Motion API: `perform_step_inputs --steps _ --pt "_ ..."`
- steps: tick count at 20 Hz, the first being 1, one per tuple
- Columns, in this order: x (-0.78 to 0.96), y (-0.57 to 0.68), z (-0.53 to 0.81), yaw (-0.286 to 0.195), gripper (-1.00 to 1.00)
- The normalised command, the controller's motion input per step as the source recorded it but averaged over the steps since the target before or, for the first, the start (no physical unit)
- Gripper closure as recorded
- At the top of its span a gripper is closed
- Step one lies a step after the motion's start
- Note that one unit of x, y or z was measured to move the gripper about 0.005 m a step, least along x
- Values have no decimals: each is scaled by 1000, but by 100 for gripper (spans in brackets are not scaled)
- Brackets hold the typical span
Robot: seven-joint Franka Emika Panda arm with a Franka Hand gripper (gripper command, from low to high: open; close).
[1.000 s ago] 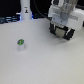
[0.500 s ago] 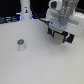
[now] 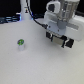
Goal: Open the kcup holder, insert the kcup into the holder, and close the kcup holder
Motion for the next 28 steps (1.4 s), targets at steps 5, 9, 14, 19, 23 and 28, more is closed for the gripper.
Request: perform_step_inputs --steps 5,9,14,19,23,28 --pt "383 -50 246 -71 -100" --pt "144 -228 340 -123 -100" --pt "29 -443 366 -167 -100" --pt "-31 -538 328 -203 -100" --pt "-163 -490 265 -233 -100" --pt "-252 -402 248 -245 -100"
